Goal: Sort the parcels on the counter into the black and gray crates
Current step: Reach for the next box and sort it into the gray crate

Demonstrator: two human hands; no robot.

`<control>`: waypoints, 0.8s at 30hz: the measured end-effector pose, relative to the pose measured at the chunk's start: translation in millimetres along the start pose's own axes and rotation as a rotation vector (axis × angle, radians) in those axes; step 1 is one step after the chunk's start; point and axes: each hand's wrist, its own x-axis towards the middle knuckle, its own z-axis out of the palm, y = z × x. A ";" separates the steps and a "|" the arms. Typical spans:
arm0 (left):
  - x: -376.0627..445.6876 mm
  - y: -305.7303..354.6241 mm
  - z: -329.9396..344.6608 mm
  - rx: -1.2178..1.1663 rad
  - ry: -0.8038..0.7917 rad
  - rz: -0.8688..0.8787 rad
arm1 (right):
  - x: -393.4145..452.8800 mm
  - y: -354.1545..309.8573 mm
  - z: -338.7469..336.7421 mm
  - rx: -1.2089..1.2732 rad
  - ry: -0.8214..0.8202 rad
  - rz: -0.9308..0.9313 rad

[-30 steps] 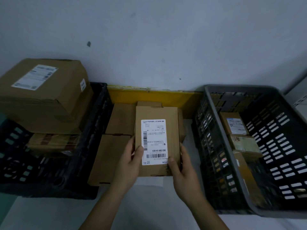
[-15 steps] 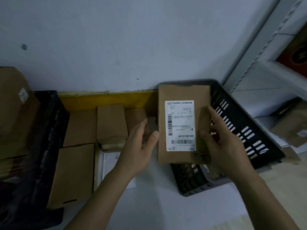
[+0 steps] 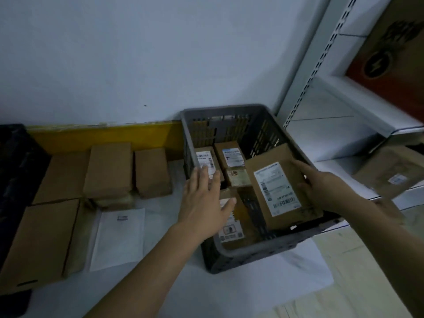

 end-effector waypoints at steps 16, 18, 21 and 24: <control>20.4 45.8 37.9 0.215 0.131 -0.291 | 118.1 13.5 56.0 -0.041 -0.587 -0.231; 21.1 46.2 37.8 0.222 0.140 -0.294 | 120.6 13.2 60.3 -0.063 -0.617 -0.233; 20.7 48.5 38.8 0.243 0.141 -0.297 | 124.6 11.0 69.7 -0.119 -0.688 -0.209; 19.6 50.7 38.1 0.251 0.137 -0.298 | 128.0 10.2 73.9 -0.100 -0.734 -0.132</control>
